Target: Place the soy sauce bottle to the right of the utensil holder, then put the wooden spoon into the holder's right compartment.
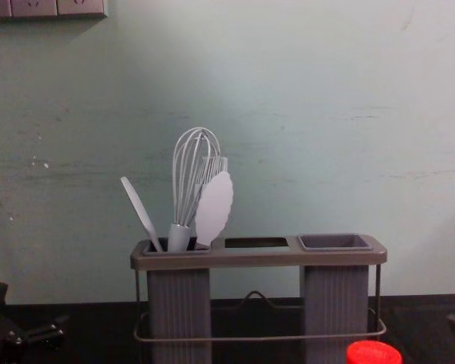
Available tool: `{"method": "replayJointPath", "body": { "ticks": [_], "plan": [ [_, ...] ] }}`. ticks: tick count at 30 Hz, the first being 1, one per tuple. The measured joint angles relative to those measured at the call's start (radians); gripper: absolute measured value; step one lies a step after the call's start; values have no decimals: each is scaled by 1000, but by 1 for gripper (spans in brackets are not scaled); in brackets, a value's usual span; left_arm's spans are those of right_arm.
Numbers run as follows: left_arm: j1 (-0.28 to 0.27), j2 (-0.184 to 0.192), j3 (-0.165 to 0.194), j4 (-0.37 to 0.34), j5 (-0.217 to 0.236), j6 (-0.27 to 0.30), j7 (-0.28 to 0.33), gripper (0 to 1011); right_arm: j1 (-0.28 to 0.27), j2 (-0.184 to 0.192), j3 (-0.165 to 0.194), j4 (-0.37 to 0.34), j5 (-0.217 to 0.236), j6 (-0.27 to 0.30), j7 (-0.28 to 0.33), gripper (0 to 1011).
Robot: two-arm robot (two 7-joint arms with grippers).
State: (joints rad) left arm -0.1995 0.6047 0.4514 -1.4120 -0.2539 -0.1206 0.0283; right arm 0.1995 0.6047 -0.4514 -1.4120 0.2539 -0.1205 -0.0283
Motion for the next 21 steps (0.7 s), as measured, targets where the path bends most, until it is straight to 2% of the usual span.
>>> {"method": "replayJointPath", "body": {
  "ticks": [6, 11, 17, 18, 21],
  "plan": [
    [0, 0, 0, 0, 0, 0, 0, 1011, 0, 0, 1, 0, 0, 0, 0, 1004],
    [0, 0, 0, 0, 0, 0, 0, 1011, -45, 19, 32, -38, 14, -3, 15, 1004],
    [0, 0, 0, 0, 0, 0, 0, 1011, -140, 68, 90, -124, 89, -34, 89, 1004],
    [0, 0, 0, 0, 0, 0, 0, 1010, -140, 68, 90, -124, 89, -34, 89, 1004],
    [0, 0, 0, 0, 0, 0, 0, 1011, -195, 99, 116, -171, 133, -63, 146, 1004]
  ]
}}
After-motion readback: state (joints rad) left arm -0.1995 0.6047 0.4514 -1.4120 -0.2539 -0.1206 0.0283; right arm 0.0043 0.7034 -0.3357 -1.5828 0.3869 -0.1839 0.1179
